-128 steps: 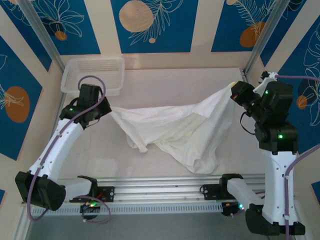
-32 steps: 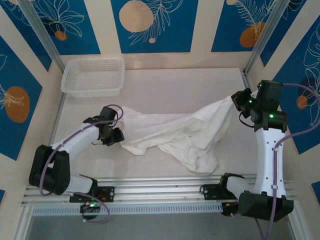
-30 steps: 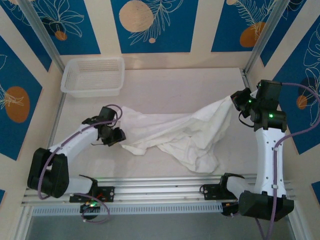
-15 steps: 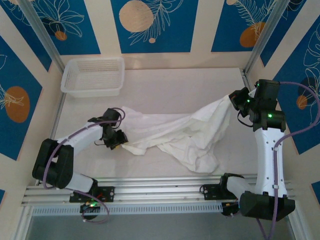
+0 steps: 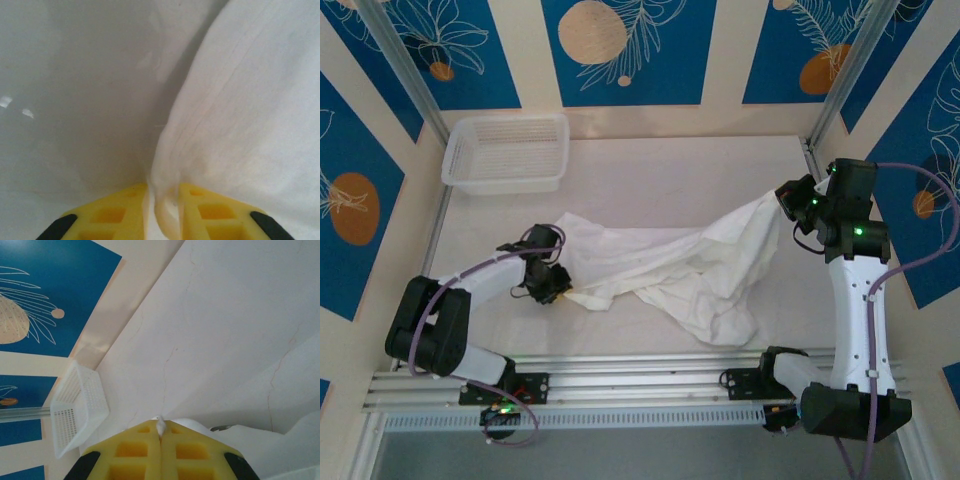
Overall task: Fold the inside-out t-shirt
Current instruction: Flatten out the T-shirt at the center of the table.
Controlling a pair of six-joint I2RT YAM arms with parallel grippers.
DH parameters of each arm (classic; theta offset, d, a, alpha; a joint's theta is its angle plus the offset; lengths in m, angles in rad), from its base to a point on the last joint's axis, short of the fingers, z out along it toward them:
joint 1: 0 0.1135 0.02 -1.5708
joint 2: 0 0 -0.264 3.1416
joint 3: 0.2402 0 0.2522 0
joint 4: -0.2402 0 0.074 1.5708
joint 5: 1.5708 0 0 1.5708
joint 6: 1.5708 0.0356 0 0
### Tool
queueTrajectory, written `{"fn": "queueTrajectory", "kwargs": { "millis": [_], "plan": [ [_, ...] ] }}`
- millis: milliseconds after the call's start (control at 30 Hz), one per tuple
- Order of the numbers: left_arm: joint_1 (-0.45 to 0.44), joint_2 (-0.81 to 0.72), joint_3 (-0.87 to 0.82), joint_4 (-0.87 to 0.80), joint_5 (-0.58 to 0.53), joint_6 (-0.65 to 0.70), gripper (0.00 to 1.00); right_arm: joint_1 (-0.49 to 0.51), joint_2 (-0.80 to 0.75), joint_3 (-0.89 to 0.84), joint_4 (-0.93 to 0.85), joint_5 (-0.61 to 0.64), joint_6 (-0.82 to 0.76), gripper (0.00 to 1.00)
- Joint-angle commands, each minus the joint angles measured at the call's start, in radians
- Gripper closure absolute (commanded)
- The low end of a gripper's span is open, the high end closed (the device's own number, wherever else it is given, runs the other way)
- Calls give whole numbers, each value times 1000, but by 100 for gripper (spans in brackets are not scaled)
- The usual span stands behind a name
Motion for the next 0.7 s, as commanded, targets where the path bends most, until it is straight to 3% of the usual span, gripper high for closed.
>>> {"fn": "queueTrajectory", "kwargs": {
  "millis": [0,100,167,267,367,467,567,667],
  "plan": [
    [13,-30,-12,14,-63,-17,85,7,-12,21,2,1,-7,100],
    [18,-43,-16,26,-112,-7,100,9,-11,22,8,-1,-9,100],
    [39,-69,-6,15,-121,-6,100,8,-9,31,10,-2,-10,100],
    [85,-227,83,-1,-141,3,100,9,5,120,4,-18,-3,100],
    [138,-321,409,-76,-198,110,100,9,49,354,-7,-24,22,100],
    [190,-222,898,-215,-214,232,100,3,125,674,4,6,36,100],
    [263,-103,1278,-256,-143,270,100,-17,182,951,1,121,-2,100],
    [330,-48,1445,-181,-74,229,100,-28,141,978,97,217,-38,100]
  ]
}}
